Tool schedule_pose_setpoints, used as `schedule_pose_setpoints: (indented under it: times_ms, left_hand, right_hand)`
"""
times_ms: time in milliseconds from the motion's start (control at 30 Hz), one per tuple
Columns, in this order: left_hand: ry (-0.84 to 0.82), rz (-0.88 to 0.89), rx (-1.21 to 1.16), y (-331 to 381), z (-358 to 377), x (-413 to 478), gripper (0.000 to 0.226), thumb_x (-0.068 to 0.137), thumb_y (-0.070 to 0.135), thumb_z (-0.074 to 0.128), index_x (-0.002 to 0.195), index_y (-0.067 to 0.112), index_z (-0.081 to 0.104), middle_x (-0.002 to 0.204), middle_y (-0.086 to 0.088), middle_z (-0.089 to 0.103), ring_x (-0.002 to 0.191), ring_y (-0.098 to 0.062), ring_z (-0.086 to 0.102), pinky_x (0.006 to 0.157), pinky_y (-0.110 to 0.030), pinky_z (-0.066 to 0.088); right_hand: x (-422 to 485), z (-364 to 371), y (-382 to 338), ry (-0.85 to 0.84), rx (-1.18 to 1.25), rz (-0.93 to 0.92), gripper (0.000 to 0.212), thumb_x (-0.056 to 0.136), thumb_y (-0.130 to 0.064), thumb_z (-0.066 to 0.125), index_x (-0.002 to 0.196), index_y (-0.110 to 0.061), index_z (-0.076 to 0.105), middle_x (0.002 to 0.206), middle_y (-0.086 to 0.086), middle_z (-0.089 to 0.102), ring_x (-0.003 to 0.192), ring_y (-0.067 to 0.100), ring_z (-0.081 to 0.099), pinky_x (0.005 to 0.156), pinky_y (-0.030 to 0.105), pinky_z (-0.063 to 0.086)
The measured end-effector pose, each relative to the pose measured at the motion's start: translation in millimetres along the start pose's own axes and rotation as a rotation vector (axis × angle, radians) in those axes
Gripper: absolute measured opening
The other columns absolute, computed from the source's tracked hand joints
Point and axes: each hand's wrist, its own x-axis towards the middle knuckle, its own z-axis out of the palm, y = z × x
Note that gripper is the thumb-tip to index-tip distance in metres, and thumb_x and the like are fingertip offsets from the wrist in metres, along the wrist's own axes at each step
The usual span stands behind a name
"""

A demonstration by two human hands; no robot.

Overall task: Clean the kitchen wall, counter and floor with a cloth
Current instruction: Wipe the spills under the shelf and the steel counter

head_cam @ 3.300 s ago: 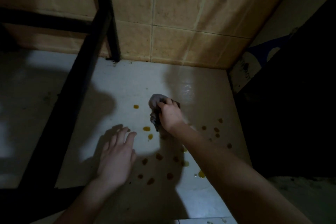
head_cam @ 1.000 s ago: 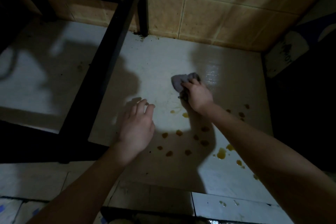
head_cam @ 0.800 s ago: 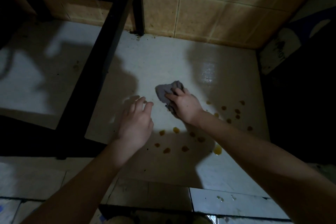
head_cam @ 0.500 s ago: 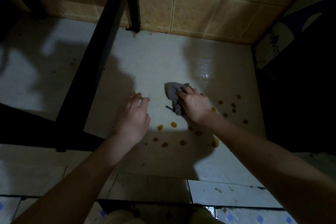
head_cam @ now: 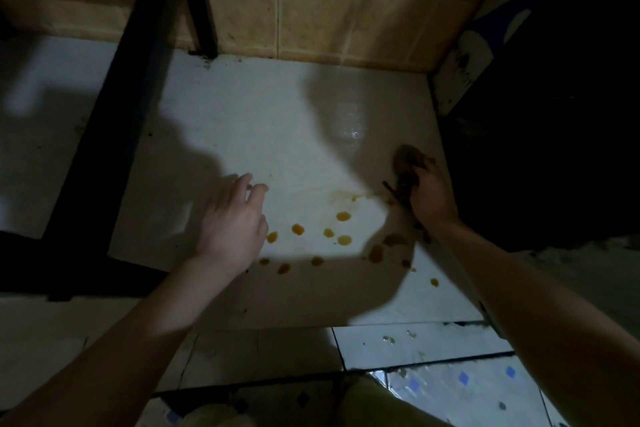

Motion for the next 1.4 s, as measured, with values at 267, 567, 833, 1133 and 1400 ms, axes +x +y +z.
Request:
schedule_pose_setpoints:
  times_ms: [267,567,833,1133,1400]
  left_hand:
    - [-0.001,0.091,0.035,0,11,1,0.042,0.072,0.007,0.069,0.113,0.006,0.062,0.123,-0.020,0.055,0.110,-0.040,0.055,0.083,-0.046,0.050]
    - [-0.002,0.105,0.054,-11,11,-5,0.041,0.070,0.005,0.068,0.110,0.004,0.063,0.121,-0.022,0.057,0.102,-0.042,0.058,0.079,-0.044,0.051]
    - [-0.002,0.071,0.037,-23,6,-16,0.041,0.071,0.003,0.068,0.111,0.001,0.061,0.123,-0.026,0.055,0.099,-0.046,0.058,0.079,-0.048,0.049]
    - [-0.029,0.095,0.087,-26,5,-26,0.040,0.066,0.006,0.069,0.106,0.004,0.064,0.117,-0.022,0.059,0.095,-0.041,0.061,0.071,-0.044,0.051]
    - [-0.058,0.076,0.077,-21,6,-37,0.045,0.073,0.011,0.068,0.117,0.010,0.059,0.127,-0.016,0.054,0.113,-0.034,0.055,0.081,-0.041,0.049]
  right_hand:
    - [-50,9,-32,-0.121,-0.017,-0.137,0.048,0.091,-0.008,0.048,0.139,-0.017,0.045,0.152,0.007,0.032,0.132,0.023,0.040,0.108,0.030,0.032]
    - [-94,36,-128,-0.371,-0.194,-0.643,0.056,0.090,-0.009,0.053,0.143,-0.016,0.036,0.155,0.009,0.023,0.135,0.035,0.032,0.097,0.043,0.045]
    - [-88,36,-124,-0.305,-0.258,-0.583,0.064,0.089,-0.011,0.054,0.146,-0.016,0.026,0.156,0.006,0.014,0.137,0.034,0.023,0.102,0.045,0.040]
    - [-36,11,-43,-0.144,-0.116,0.017,0.061,0.085,-0.006,0.051,0.142,-0.018,0.035,0.152,0.009,0.025,0.138,0.034,0.025,0.114,0.043,0.025]
    - [-39,6,-44,-0.126,-0.156,0.059,0.062,0.086,-0.001,0.051,0.143,-0.018,0.034,0.151,0.007,0.028,0.136,0.035,0.025,0.115,0.040,0.025]
